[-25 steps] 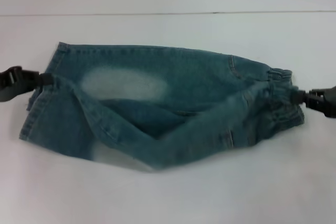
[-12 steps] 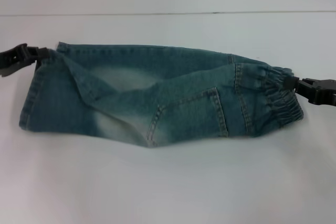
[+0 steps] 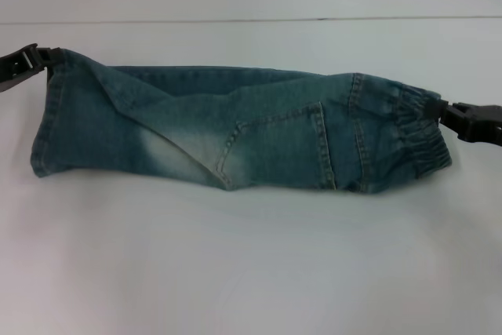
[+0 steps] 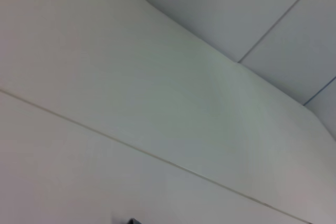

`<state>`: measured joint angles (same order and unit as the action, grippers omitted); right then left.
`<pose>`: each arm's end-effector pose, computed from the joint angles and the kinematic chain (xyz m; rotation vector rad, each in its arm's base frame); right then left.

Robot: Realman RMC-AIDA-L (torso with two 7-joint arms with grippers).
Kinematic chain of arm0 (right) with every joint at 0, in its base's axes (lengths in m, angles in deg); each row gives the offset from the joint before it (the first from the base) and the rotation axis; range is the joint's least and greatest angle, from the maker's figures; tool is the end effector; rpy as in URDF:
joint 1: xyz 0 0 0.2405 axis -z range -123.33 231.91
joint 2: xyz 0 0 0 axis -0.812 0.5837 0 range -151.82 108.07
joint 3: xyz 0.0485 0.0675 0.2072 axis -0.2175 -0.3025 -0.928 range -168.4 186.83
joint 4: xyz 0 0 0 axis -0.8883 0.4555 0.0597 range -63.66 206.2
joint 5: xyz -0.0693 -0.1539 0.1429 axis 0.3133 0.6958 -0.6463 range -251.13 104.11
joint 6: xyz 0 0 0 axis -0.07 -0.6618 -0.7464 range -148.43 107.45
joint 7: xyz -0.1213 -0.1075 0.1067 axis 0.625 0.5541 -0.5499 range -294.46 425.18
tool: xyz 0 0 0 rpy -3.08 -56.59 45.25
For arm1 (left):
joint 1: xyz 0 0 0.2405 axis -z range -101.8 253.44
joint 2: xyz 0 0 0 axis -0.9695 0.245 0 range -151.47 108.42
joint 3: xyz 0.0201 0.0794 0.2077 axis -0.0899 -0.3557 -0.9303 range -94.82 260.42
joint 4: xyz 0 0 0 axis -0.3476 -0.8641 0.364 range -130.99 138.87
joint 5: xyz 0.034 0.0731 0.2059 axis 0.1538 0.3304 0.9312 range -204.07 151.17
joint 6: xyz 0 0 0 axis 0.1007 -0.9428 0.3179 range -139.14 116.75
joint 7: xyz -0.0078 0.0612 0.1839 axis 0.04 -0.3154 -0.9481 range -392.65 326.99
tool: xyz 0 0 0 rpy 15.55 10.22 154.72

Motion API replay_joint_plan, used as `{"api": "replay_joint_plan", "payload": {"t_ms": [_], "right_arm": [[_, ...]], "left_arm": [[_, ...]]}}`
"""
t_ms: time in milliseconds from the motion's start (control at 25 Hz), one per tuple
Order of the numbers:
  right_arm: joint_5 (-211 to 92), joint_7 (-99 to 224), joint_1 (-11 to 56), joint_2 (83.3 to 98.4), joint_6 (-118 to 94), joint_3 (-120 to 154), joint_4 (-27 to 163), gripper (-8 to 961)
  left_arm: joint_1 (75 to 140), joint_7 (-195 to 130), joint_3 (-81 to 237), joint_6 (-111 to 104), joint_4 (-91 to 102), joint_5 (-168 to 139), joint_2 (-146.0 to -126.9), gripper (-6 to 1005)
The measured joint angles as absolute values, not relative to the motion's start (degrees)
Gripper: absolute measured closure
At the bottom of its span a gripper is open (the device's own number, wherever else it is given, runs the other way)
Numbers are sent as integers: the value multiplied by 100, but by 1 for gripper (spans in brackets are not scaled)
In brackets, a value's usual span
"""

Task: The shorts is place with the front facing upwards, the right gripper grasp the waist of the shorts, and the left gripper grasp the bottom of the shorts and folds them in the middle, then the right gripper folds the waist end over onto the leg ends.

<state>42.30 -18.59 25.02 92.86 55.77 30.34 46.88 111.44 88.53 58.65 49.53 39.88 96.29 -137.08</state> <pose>0.3027 0.3658 0.0058 -2.2244 1.0989 0.7686 -0.3037 0.4334 0.0498 -1.8330 -1.5090 -0.7187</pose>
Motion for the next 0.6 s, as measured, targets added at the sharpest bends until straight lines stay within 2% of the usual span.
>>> {"api": "replay_joint_plan", "payload": {"t_ms": [600], "right_arm": [[4280, -2013, 2101, 9139, 4987, 3198, 4623, 895]], "left_arm": [[11283, 8712, 5423, 4180, 3857, 9633, -13744, 960]]}}
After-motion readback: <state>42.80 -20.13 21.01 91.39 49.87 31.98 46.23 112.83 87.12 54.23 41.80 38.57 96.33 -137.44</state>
